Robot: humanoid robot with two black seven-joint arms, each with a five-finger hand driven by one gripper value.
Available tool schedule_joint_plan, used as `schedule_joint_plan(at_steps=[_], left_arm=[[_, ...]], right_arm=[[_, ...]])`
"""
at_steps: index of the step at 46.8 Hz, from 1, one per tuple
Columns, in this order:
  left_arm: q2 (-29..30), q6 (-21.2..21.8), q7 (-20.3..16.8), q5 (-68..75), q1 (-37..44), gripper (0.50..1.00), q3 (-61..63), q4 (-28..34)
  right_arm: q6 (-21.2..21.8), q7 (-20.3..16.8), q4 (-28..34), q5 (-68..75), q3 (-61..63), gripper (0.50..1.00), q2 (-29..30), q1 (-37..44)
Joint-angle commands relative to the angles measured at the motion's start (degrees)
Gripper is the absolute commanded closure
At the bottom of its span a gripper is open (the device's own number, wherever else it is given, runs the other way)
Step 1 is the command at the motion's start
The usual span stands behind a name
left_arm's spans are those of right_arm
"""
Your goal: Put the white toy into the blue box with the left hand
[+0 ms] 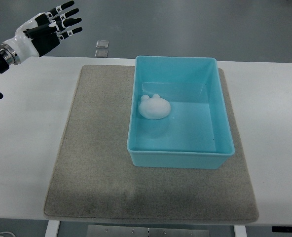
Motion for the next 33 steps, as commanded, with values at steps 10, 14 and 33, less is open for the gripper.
schedule_joint_plan(at_steps=[10,14,33], left_arm=[[-0.5,0.6,4.1,-0.1,2.8,0.504,-2.8,0.2],[-0.5,0.4,4.2,-0.1,2.9,0.504,-3.6,0.4],[-0.2,0.1,4.2,0.1,3.2,0.504,-5.2,0.2]], right_arm=[[0.0,0.0,0.0,0.0,0.0,0.564,0.0,0.0],[0.0,0.0,0.0,0.0,0.0,0.564,0.0,0.0],[0.0,0.0,0.0,0.0,0.0,0.564,0.0,0.0]])
